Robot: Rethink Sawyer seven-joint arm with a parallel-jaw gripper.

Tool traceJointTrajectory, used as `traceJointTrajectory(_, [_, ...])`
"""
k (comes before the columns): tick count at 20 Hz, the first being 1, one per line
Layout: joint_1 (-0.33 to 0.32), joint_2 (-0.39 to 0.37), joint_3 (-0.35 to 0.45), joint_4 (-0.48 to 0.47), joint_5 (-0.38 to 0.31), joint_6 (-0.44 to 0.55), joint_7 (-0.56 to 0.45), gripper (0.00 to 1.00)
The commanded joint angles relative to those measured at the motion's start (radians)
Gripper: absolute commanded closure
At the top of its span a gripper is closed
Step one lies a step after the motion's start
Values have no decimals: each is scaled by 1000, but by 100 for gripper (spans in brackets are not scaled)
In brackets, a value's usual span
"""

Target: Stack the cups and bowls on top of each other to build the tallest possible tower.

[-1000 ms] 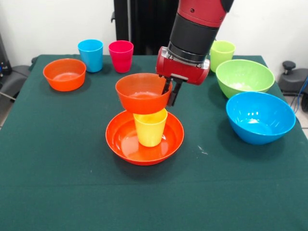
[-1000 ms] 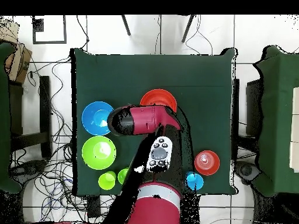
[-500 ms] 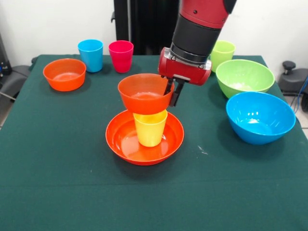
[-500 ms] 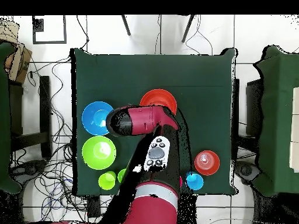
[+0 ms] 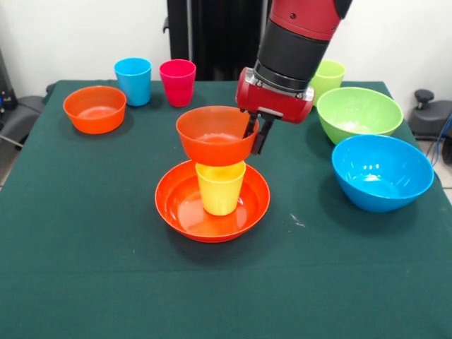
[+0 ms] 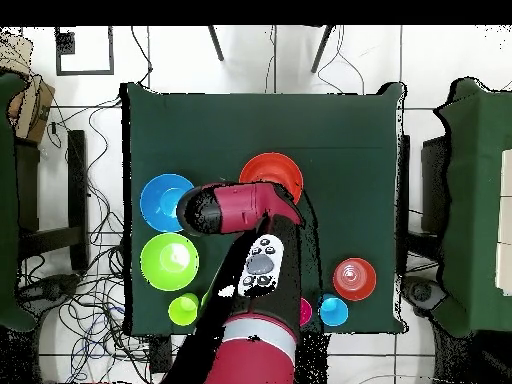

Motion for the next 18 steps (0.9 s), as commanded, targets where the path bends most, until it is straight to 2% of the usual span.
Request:
traceJointTrajectory(1, [9,63,55,-61,20,-24,130,100])
traceJointTrajectory(14, [6,79,63,-66,24,-43,125,100])
traceJointTrajectory(18, [-18,80,85,-69,23,-39,94,100])
